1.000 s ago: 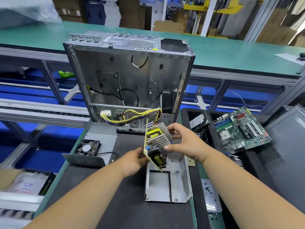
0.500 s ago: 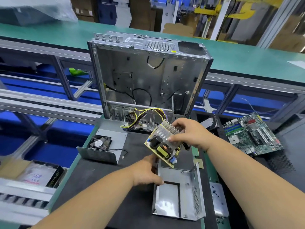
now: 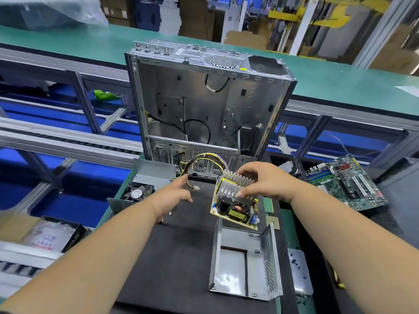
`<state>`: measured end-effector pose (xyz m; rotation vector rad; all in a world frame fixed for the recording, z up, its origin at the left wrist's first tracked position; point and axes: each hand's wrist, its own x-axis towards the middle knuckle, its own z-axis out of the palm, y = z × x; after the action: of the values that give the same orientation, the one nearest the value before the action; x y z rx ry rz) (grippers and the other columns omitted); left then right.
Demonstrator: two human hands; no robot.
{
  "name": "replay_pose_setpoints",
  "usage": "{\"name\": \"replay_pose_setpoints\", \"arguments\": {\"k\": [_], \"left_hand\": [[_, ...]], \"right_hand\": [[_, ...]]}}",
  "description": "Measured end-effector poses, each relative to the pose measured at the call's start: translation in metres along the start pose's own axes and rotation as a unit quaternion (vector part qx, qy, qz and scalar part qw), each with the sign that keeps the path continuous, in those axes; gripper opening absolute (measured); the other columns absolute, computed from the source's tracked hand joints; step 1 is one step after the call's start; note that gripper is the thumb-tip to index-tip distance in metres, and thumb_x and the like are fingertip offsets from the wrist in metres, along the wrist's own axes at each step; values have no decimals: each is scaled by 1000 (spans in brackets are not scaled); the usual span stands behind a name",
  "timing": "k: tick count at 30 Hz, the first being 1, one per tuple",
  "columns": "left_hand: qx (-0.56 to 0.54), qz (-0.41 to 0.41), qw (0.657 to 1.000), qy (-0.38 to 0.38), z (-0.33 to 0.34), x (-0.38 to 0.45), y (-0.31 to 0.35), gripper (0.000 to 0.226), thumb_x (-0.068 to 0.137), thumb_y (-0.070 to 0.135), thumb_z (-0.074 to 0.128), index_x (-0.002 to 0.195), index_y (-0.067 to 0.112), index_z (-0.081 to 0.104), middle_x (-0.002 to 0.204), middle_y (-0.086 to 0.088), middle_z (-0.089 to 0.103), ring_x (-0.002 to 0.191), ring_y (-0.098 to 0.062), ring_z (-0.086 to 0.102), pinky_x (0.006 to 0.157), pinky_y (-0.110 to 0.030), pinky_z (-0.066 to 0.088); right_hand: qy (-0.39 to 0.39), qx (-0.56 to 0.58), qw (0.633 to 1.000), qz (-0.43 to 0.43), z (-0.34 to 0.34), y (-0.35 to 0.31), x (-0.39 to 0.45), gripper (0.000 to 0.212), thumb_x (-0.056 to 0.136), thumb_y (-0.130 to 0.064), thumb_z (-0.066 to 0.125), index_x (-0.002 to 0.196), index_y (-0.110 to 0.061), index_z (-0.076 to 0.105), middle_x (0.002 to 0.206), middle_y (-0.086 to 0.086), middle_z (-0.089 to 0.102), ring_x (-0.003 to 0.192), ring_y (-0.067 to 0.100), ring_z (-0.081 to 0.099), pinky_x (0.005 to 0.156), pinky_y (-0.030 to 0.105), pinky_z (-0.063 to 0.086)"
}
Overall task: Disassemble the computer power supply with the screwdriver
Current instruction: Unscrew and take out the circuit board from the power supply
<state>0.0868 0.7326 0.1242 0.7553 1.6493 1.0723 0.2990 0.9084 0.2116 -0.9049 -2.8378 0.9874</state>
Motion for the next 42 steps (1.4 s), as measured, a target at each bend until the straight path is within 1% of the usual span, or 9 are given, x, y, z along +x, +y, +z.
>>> {"name": "replay_pose_setpoints", "arguments": {"k": [4, 8, 12, 16, 20, 26, 29, 34, 42], "left_hand": [[-100, 28, 993, 46, 0, 6, 6, 80, 74, 3, 59, 146, 22, 28, 161, -2, 25, 144, -22, 29, 113, -41, 30], [-195, 98, 972, 89, 1, 9, 10, 78, 57, 9, 53, 130, 25, 33, 153, 0, 25, 132, -3, 24, 104, -29, 27], [-129, 88, 975, 157, -9, 20, 5, 75, 56, 17, 58, 125, 31, 32, 125, 5, 43, 105, -1, 44, 85, -31, 36], [10, -10, 980, 199, -21, 29, 3, 66, 66, 31, 70, 115, 37, 28, 94, -1, 59, 85, -20, 58, 73, -36, 44], [265, 21, 947, 179, -25, 39, 4, 55, 68, 46, 77, 116, 42, 49, 107, -2, 48, 103, -26, 52, 86, -33, 47], [44, 15, 999, -21, -26, 42, 14, 50, 76, 59, 64, 107, 20, 61, 104, 5, 70, 104, -17, 59, 86, -34, 41], [123, 62, 990, 5, -29, 47, 6, 29, 81, 29, 78, 98, 19, 56, 89, 2, 69, 87, -21, 63, 83, -33, 46], [271, 138, 941, 152, -45, 46, 29, 14, 87, 31, 67, 85, 33, 53, 83, 14, 65, 81, -13, 60, 68, -29, 46], [483, 325, 789, 195, -50, 41, 61, 25, 95, 25, 56, 120, 24, 56, 93, -1, 68, 94, -28, 54, 72, -35, 43]], "right_hand": [[-2, 16, 1000, 12, 1, 0, 1, 50, 68, -39, 88, 112, -32, 66, 110, -14, 64, 95, -1, 59, 83, 24, 48], [-7, 6, 1000, 28, 0, -3, 3, 47, 68, -41, 88, 109, -31, 68, 104, -14, 64, 87, 0, 60, 81, 26, 49], [-29, -35, 999, 29, -2, -7, 4, 46, 69, -38, 87, 108, -35, 63, 102, -22, 60, 90, -4, 56, 77, 19, 41], [-20, -56, 998, 24, -5, -13, 5, 49, 69, -37, 87, 112, -33, 64, 107, -22, 58, 102, 1, 55, 93, 31, 46], [-12, -67, 997, 26, -10, -22, 7, 54, 69, -37, 86, 119, -30, 64, 114, -16, 60, 108, 8, 56, 98, 36, 46], [22, -65, 995, 70, -11, -25, 12, 57, 70, -41, 86, 121, -28, 64, 116, -14, 58, 111, 9, 55, 91, 28, 43], [33, -72, 992, 103, -7, -25, 17, 58, 68, -47, 85, 119, -30, 64, 114, -14, 60, 109, 11, 57, 92, 32, 47], [48, -93, 979, 173, 13, -27, 32, 64, 62, -59, 81, 114, -28, 62, 102, -12, 61, 94, 10, 60, 84, 36, 53], [110, -76, 954, 269, 50, -53, 64, 53, 60, -67, 75, 69, -17, 59, 62, -2, 69, 65, 15, 65, 52, 29, 40]]}}
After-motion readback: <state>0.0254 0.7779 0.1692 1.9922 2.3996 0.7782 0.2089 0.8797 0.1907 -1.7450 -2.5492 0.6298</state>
